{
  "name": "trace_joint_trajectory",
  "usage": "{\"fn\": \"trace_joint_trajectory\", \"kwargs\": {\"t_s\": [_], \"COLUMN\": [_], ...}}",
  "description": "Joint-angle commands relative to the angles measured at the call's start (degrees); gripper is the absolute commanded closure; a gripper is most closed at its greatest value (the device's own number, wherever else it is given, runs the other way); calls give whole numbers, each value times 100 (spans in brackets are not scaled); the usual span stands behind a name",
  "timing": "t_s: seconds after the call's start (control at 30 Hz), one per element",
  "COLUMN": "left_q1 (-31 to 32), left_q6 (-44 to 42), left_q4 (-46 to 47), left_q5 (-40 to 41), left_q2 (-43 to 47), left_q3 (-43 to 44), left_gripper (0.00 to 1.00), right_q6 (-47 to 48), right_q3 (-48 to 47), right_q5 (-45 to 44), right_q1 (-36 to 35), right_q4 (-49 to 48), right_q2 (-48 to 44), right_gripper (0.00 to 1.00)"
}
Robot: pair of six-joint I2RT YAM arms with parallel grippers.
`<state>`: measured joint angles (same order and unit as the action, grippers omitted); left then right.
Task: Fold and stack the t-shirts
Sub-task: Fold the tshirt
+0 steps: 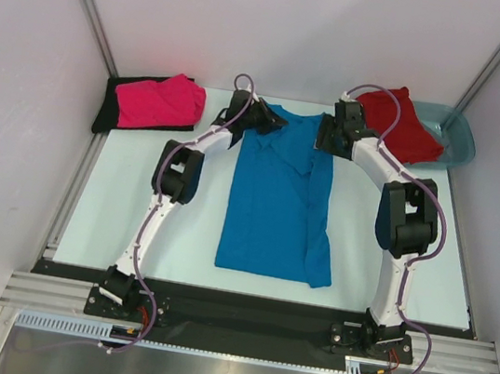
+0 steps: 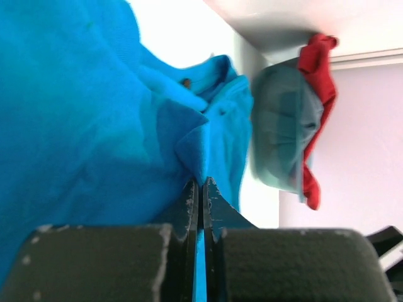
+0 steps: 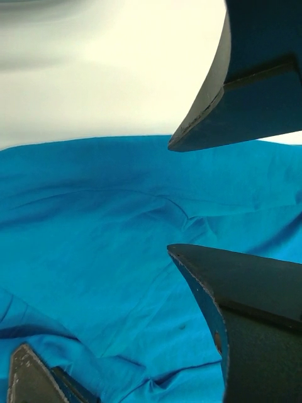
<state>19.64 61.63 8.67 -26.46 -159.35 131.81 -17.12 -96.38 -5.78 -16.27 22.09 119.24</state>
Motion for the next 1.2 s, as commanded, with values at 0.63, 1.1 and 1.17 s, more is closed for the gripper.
{"fn": "trace_joint_trajectory", "kwargs": {"t_s": [0.63,1.1,1.17], "left_q1": [102,-145,-118], "left_q6": [-1747,-3121,-3253], "left_q4": [524,-1964,-2218], "left_q5": [321,1573,1784], "left_q2": [2282,2356,2277], "left_q3": [-2253,-1175,-1079], "left_gripper": [0,0,0], "right_q6": [-449,-353,-335], "right_q3": [41,-1560,-1368], "right_q5": [472,649,587], "right_q1": [-34,-579,-588], "right_q4": [-468,156,147], "right_q2": [-200,864,716], "right_gripper": [34,34,34]}}
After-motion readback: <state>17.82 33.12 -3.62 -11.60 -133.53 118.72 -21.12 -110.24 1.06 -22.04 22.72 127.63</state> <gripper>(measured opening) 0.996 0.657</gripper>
